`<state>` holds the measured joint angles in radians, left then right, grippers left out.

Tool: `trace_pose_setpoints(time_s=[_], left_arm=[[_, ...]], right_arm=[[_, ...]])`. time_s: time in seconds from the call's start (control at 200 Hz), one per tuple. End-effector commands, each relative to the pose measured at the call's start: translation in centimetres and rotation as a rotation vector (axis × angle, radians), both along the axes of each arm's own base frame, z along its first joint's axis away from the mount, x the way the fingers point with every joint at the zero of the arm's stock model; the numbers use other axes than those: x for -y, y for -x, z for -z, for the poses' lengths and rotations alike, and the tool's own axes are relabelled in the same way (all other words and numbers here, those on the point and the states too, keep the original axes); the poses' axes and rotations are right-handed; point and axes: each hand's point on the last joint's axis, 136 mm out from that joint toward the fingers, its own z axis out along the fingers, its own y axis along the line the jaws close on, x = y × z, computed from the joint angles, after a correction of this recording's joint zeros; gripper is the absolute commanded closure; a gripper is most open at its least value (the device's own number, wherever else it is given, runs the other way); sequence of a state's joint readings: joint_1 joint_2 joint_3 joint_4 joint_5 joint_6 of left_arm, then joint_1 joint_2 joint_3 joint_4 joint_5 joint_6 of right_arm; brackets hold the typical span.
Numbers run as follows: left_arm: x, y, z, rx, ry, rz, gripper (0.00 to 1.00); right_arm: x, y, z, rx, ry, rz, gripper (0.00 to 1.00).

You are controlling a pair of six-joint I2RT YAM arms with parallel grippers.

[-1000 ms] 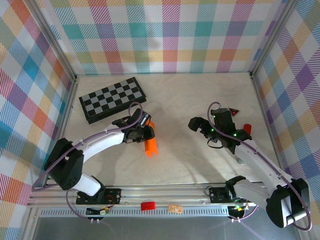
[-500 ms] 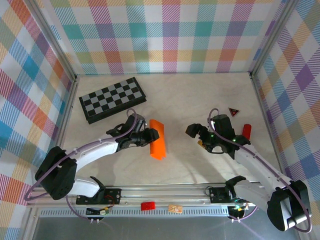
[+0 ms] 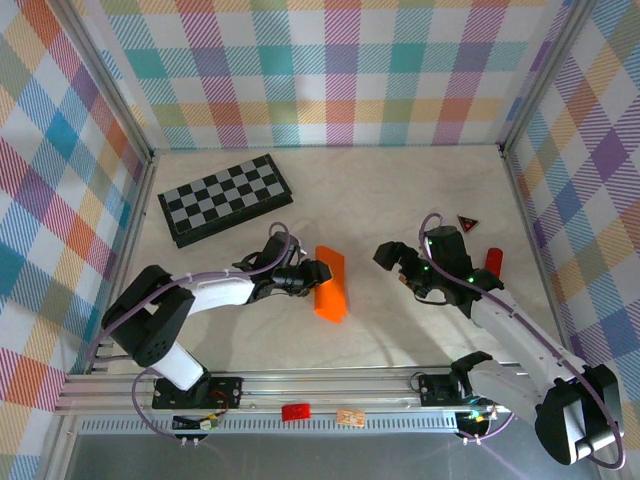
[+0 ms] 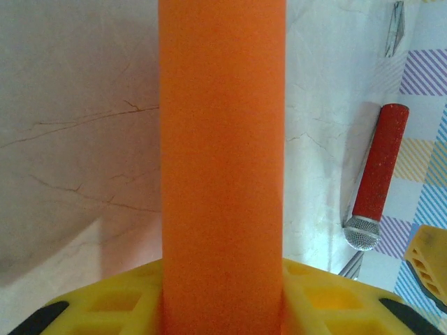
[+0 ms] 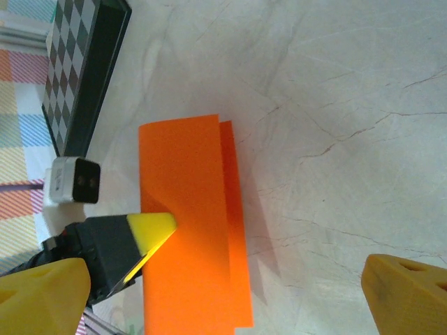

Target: Fold a paper plane with a square sheet of paper (pick it up from the middle)

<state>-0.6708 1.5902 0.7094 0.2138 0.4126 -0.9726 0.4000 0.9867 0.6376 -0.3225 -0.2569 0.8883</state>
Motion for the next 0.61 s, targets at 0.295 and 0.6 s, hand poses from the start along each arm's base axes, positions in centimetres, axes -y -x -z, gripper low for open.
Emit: trace_pose_setpoints(time_s=[0.295, 0.6], left_arm=[[1.9, -0.1, 0.9, -0.014, 0.033, 0.040, 0.60], [1.8, 0.4, 2.9, -0.052, -0.007, 0.043, 0.60]], right_arm=[[-0.7, -1.8, 0.2, 0.026, 0.032, -0.024, 0.11], [-2.3, -1.0, 1.2, -0.020, -0.058, -0.081, 0.15]])
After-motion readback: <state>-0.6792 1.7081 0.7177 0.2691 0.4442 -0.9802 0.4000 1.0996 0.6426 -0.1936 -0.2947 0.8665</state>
